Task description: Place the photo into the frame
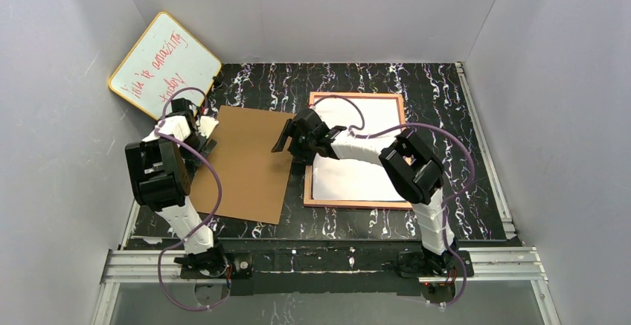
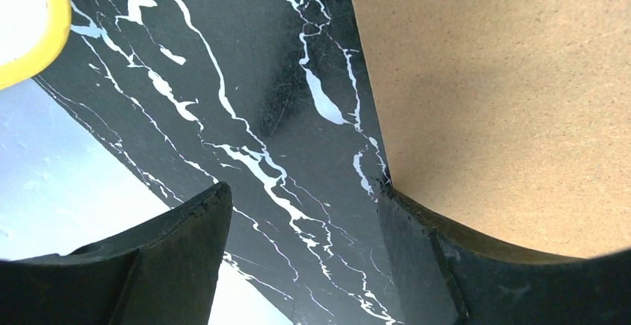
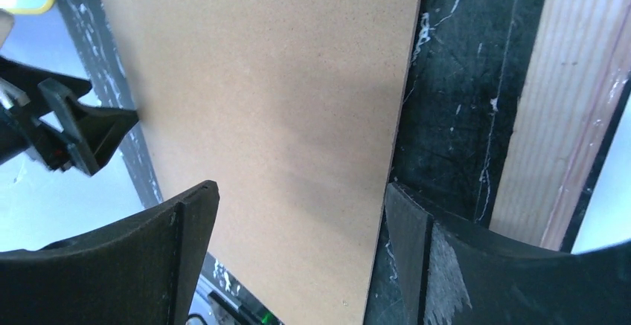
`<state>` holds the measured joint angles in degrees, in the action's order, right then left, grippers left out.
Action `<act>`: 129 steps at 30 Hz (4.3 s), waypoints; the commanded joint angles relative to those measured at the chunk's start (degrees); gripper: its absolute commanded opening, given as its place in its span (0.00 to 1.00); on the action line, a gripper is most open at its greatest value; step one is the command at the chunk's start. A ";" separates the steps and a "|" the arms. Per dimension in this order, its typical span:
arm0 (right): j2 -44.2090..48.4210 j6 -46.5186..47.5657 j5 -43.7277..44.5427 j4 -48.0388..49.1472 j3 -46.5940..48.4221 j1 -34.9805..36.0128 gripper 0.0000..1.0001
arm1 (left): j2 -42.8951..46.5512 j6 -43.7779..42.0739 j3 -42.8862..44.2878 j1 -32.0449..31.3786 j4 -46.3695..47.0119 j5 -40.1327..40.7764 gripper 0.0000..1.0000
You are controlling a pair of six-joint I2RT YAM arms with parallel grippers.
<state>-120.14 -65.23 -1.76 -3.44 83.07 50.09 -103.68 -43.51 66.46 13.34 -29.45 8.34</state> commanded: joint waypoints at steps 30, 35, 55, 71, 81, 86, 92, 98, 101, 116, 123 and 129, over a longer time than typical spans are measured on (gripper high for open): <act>20.49 5.98 0.32 0.95 0.46 1.69 0.37 | 3.28 -0.24 12.03 -3.94 -22.60 -25.22 0.98; 18.64 4.83 3.34 -7.24 8.61 1.29 0.01 | 13.20 -6.21 18.65 -5.11 -29.54 -34.35 0.98; 24.71 -23.48 14.66 -10.63 13.08 -0.17 0.01 | 48.11 -27.46 5.93 -15.00 -33.45 -48.21 0.98; 26.94 -28.68 4.96 -5.01 7.44 -0.48 0.10 | 51.65 -21.41 -3.59 -15.09 -5.17 -44.29 0.53; 29.77 -22.43 1.26 -2.50 3.47 -1.14 0.40 | 51.84 -17.82 -3.94 -15.09 1.62 -43.21 0.00; 28.64 -7.35 -14.77 -7.99 8.37 -7.22 0.51 | 49.76 -16.07 -1.46 -15.04 0.97 -41.83 0.00; 25.69 34.58 -19.76 -30.30 23.23 -9.92 0.70 | 46.33 -15.06 3.03 -15.07 -1.19 -42.37 0.00; 34.17 65.72 -20.41 -21.27 12.32 -9.93 0.85 | 42.61 -20.15 8.44 -15.08 -9.55 -45.51 0.00; 35.62 77.04 -21.06 -16.83 8.08 -9.94 0.72 | 42.38 -22.08 8.90 -15.06 -11.18 -45.63 0.00; 27.61 100.35 -25.87 -14.30 9.03 -9.83 0.65 | 42.09 -28.08 10.35 -15.06 -16.64 -45.28 0.00; 26.05 101.78 -28.08 -12.44 9.13 -9.11 0.65 | 41.48 -30.47 10.58 -15.05 -17.94 -45.03 0.00; 28.01 103.37 -26.36 -11.99 8.24 -7.73 0.64 | 41.58 -32.00 10.49 -15.04 -18.35 -44.05 0.00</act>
<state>-94.08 35.38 -27.49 -21.21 91.55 41.41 -62.33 -73.01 75.20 -1.58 -44.69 -34.24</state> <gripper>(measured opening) 0.645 0.034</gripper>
